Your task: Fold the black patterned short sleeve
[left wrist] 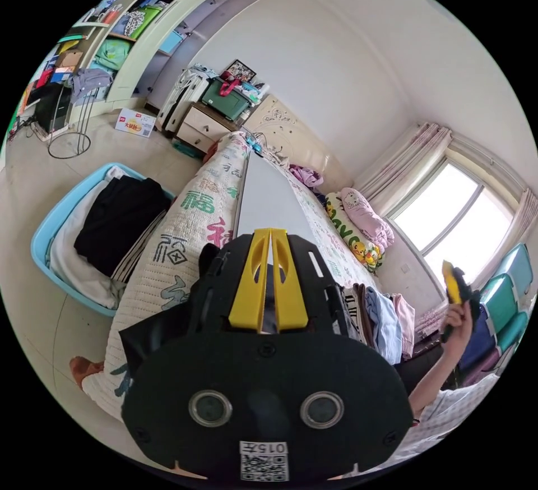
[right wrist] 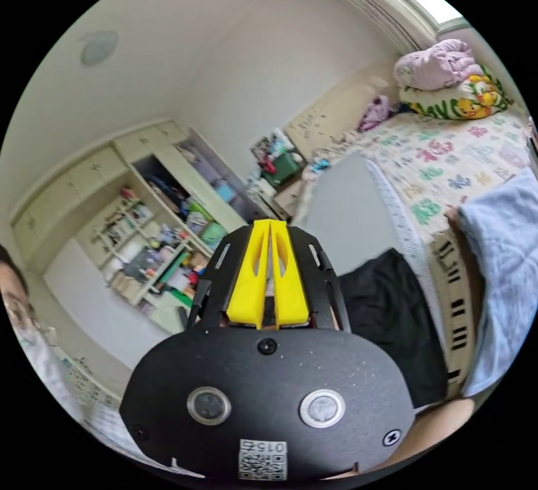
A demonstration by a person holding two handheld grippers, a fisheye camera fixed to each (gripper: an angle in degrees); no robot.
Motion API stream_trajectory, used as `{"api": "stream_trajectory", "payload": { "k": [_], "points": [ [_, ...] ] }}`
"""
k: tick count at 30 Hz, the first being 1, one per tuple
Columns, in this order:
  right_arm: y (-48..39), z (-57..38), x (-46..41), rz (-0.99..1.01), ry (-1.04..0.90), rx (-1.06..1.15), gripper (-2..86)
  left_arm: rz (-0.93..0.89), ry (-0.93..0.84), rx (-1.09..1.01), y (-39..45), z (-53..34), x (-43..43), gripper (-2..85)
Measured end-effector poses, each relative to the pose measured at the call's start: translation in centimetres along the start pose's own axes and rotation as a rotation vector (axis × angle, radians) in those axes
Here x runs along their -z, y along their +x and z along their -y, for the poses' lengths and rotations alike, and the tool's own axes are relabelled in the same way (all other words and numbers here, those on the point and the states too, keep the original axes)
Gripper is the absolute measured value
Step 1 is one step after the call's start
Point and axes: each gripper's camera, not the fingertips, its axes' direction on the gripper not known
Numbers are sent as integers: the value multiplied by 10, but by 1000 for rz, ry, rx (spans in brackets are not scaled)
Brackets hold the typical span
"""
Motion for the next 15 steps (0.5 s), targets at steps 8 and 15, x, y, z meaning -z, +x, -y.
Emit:
{"api": "stream_trajectory", "payload": {
  "k": [8, 15],
  "points": [
    [-135, -3, 151, 281, 178, 183, -6, -159, 24, 90, -7, -10, 10, -9],
    [-137, -23, 237, 293, 286, 269, -6, -148, 11, 70, 0, -18, 15, -9]
  ]
}}
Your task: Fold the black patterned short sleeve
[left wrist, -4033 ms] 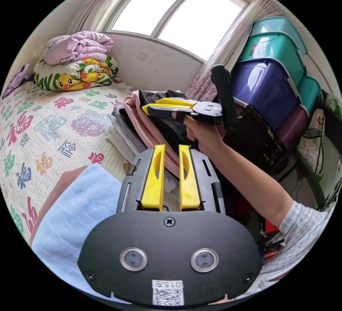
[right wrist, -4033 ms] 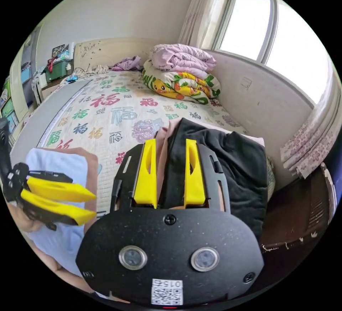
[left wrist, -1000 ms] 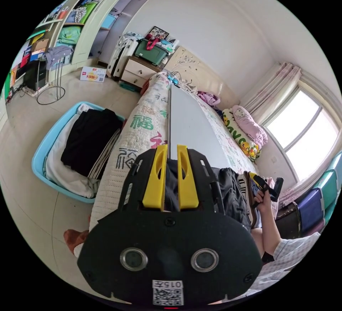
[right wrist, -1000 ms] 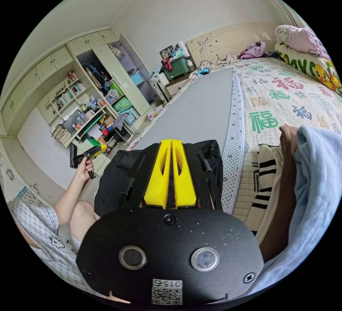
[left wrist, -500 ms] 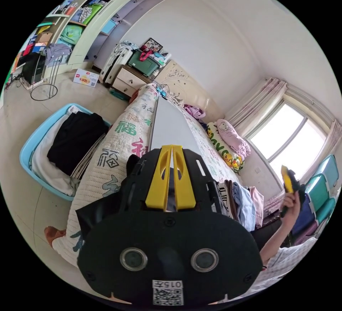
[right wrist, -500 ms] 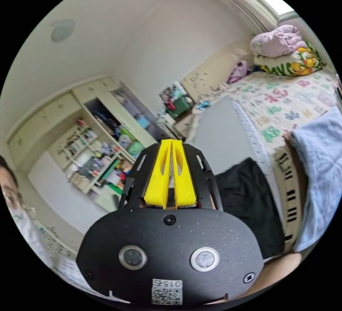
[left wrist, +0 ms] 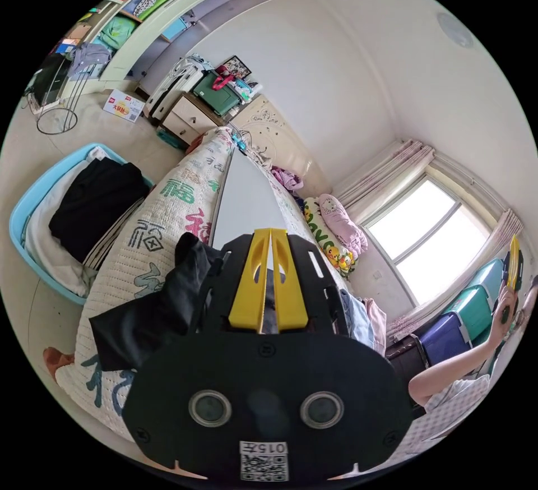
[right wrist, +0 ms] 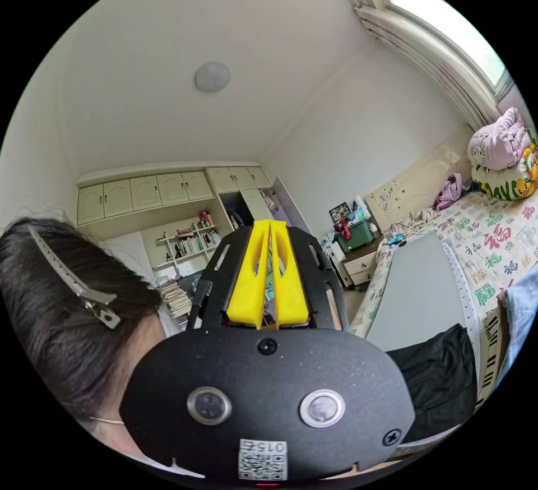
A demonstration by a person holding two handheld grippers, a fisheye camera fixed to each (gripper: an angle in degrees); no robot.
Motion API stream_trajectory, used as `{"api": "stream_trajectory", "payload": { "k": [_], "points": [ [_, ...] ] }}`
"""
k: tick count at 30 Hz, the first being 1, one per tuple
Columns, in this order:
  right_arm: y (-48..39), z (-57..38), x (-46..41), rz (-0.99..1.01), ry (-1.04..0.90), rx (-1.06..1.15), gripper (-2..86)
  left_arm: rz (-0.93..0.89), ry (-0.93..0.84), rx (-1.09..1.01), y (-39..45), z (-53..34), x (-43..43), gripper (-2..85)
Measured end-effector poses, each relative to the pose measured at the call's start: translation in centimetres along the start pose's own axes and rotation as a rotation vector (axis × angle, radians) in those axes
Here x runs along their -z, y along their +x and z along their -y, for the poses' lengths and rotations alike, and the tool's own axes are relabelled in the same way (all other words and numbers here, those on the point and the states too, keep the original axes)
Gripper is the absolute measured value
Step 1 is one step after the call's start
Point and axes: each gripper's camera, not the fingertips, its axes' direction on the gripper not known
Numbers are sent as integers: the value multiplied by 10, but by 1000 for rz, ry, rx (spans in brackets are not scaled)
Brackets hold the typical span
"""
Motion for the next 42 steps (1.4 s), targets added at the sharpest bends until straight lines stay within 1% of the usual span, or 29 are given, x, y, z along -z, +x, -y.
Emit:
{"api": "stream_trajectory", "payload": {
  "k": [3, 6, 8, 9, 10, 11, 12, 14, 15, 16, 18, 19, 20, 21, 22, 23, 24, 25, 26, 27, 29, 30, 31, 33, 35, 37, 40, 41, 42],
  "points": [
    [8, 1, 21, 38, -22, 0, -6, 8, -14, -17, 5, -6, 0, -8],
    [19, -6, 40, 29, -22, 31, -6, 33, -36, -73, 16, -11, -1, -7],
    [29, -11, 50, 34, -29, 60, -6, 21, -65, -174, 31, -15, -2, -5],
    [38, -18, 57, 32, -32, 116, -6, 13, -74, -213, 37, -16, -3, -3],
    [43, -22, 61, 20, -33, 156, -6, -6, -86, -305, 50, -18, -1, 0],
    [57, -33, 68, -16, -32, 243, -6, -27, -86, -408, 64, -22, 3, 10],
    [79, -49, 75, -60, -37, 332, -7, -39, -88, -458, 71, -25, 5, 15],
    [123, -78, 82, -57, -54, 467, -8, -117, -131, -614, 92, -40, 9, 45],
    [161, -97, 83, -9, -102, 531, -8, -148, -153, -649, 96, -44, 9, 50],
    [182, -103, 80, 2, -156, 519, -8, -209, -213, -717, 103, -54, 7, 57],
    [267, -130, 58, 36, -468, 435, -5, -256, -350, -825, 113, -72, -3, 60],
    [306, -151, 53, 53, -593, 412, -2, -268, -464, -913, 120, -88, -12, 61],
    [325, -162, 53, 53, -635, 392, 1, -274, -551, -978, 125, -104, -22, 63],
    [358, -184, 59, 56, -686, 358, 9, -275, -578, -1000, 126, -112, -27, 64],
    [374, -195, 64, 60, -701, 330, 20, -268, -617, -1035, 127, -126, -35, 69],
    [403, -206, 70, 88, -729, 220, 43, -247, -661, -1063, 129, -137, -43, 73],
    [417, -207, 71, 188, -770, 174, 49, -236, -690, -1075, 129, -143, -46, 73],
    [420, -206, 70, 229, -800, 180, 53, -235, -743, -1101, 132, -153, -53, 74],
    [421, -207, 66, 244, -866, 234, 61, -247, -774, -1112, 134, -160, -59, 74],
    [424, -213, 64, 192, -925, 307, 72, -257, -788, -1112, 134, -163, -62, 74],
    [433, -230, 65, 145, -992, 359, 88, -308, -851, -1097, 136, -173, -75, 77],
    [440, -242, 64, 172, -1060, 362, 96, -310, -866, -1095, 137, -175, -79, 78],
    [443, -254, 60, 207, -1157, 368, 104, -296, -904, -1102, 138, -182, -87, 82],
    [445, -270, 59, 217, -1263, 424, 117, -251, -960, -1126, 141, -192, -99, 86],
    [451, -280, 61, 192, -1284, 453, 121, -203, -1008, -1141, 142, -202, -111, 89],
    [464, -285, 59, 199, -1338, 437, 114, -173, -1022, -1140, 142, -207, -118, 86],
    [474, -291, 57, 171, -1377, 467, 100, -142, -1003, -1136, 143, -209, -125, 71],
    [477, -298, 55, 145, -1419, 503, 90, -125, -991, -1149, 143, -211, -126, 66],
    [479, -302, 54, 107, -1421, 548, 71, -120, -985, -1157, 144, -213, -127, 65]
  ]
}}
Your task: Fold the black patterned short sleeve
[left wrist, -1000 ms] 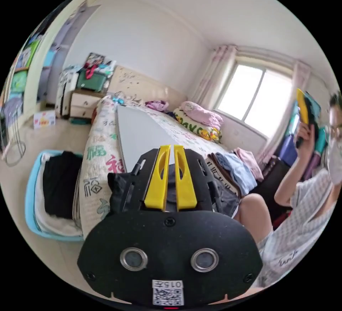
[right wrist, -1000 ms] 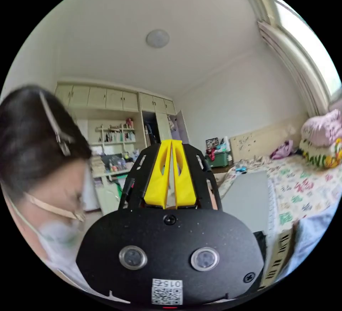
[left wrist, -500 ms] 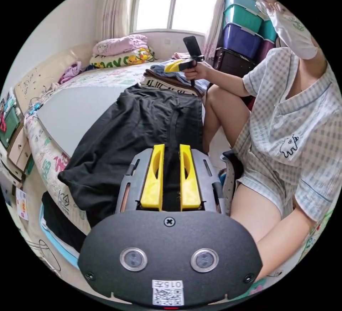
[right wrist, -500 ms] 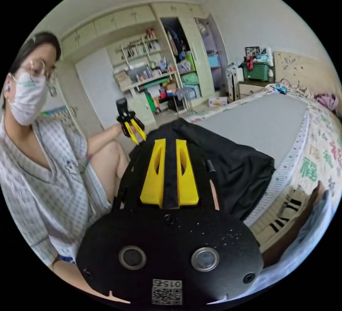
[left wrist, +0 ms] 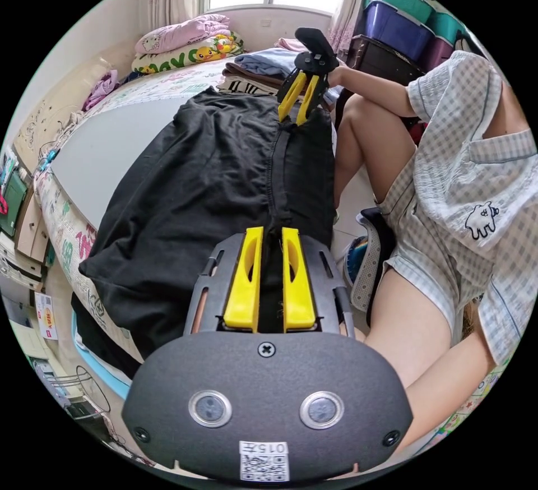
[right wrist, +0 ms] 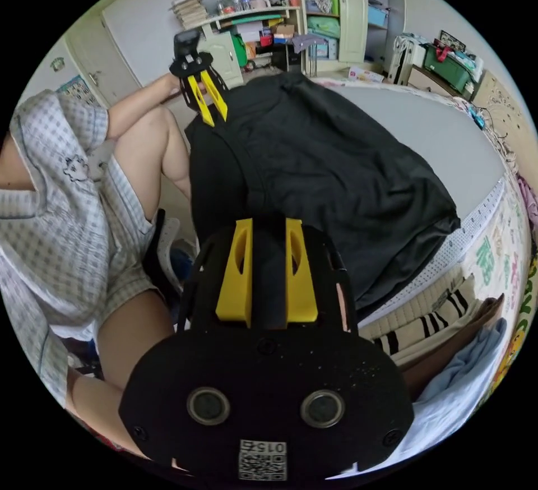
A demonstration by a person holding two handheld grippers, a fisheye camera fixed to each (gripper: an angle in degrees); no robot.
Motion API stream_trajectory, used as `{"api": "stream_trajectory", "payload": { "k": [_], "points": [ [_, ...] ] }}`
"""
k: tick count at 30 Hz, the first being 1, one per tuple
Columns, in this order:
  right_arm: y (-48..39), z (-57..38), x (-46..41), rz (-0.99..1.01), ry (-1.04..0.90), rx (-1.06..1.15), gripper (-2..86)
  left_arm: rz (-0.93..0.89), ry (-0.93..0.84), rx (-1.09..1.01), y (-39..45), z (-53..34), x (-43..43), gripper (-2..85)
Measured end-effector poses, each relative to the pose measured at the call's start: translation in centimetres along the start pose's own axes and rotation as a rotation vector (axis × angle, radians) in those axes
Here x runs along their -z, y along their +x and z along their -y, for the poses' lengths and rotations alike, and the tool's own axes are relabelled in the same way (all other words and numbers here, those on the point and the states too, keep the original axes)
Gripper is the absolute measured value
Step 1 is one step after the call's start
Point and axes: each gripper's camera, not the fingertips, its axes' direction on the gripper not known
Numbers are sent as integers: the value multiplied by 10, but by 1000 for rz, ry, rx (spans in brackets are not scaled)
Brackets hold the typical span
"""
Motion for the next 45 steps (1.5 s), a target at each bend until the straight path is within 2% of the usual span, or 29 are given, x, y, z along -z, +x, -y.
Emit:
{"api": "stream_trajectory", "payload": {
  "k": [10, 16, 29, 38, 45],
  "points": [
    [54, 3, 9, -26, 34, -126, 21, 0, -34, 57, -13, 12, -4, 29],
    [93, 4, 35, -99, 134, -228, 0, 105, -85, 100, -25, 5, 1, 19],
    [160, 46, 7, -99, -29, -305, 3, 26, -82, 170, -68, 4, -8, 15],
    [192, 62, 16, -81, -36, -355, 5, -122, -74, 325, -118, 0, -11, 9],
    [205, 69, 29, -88, -32, -375, 5, -120, -84, 340, -132, 0, -10, 7]
  ]
}}
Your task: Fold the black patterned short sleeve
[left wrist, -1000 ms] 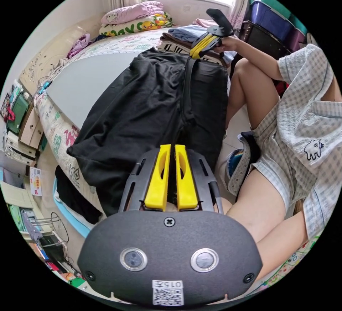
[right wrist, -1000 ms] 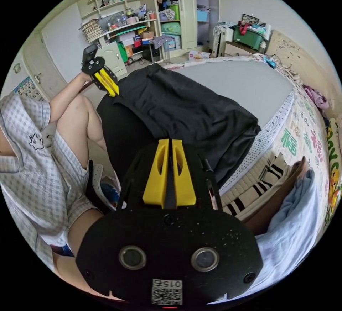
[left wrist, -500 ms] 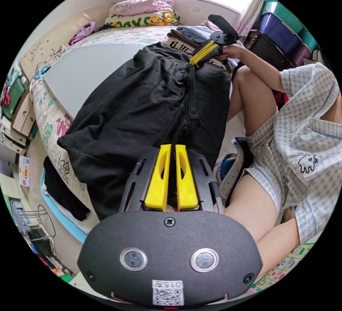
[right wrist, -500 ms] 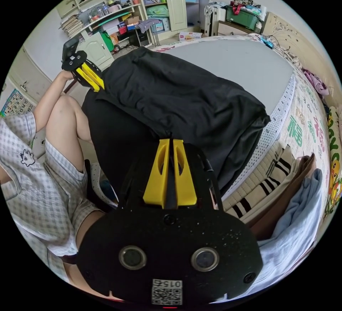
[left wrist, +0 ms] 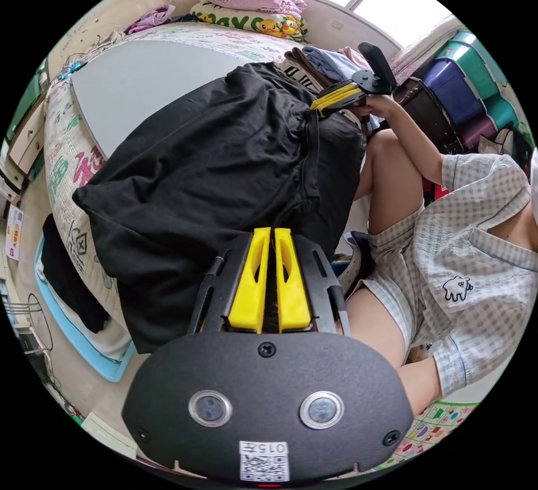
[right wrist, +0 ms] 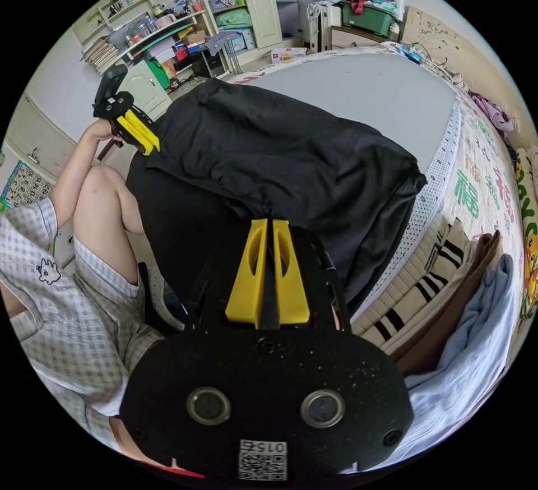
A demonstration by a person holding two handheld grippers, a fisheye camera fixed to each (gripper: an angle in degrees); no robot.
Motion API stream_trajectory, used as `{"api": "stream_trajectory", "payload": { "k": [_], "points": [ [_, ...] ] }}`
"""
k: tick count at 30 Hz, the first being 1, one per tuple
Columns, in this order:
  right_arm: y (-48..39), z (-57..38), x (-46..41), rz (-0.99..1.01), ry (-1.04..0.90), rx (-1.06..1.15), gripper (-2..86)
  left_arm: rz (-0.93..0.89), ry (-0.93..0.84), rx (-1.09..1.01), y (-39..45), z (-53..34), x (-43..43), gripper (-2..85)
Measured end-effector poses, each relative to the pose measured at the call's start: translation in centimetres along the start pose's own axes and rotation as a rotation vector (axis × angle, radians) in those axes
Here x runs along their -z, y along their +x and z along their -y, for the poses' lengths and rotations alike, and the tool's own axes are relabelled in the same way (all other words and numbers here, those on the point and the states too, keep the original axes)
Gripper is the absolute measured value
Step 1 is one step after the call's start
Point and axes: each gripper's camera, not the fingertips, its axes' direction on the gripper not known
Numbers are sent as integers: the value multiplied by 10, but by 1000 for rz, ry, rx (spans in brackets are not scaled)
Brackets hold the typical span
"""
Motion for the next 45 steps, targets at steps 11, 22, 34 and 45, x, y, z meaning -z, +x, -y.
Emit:
{"api": "stream_trajectory", "payload": {
  "k": [11, 22, 34, 45],
  "points": [
    [15, 2, 19, 34, 43, -40, 5, 25, -5, -20, -13, 2, 5, 8],
    [5, 5, 32, 10, 51, -37, 5, 39, -1, -29, -21, 1, 10, 8],
    [-16, 5, 38, -13, 52, -19, 5, 36, 18, -22, -27, -3, 14, 8],
    [-37, 6, 39, -12, 52, -21, 5, 32, 14, -25, -28, -4, 18, 8]
  ]
}}
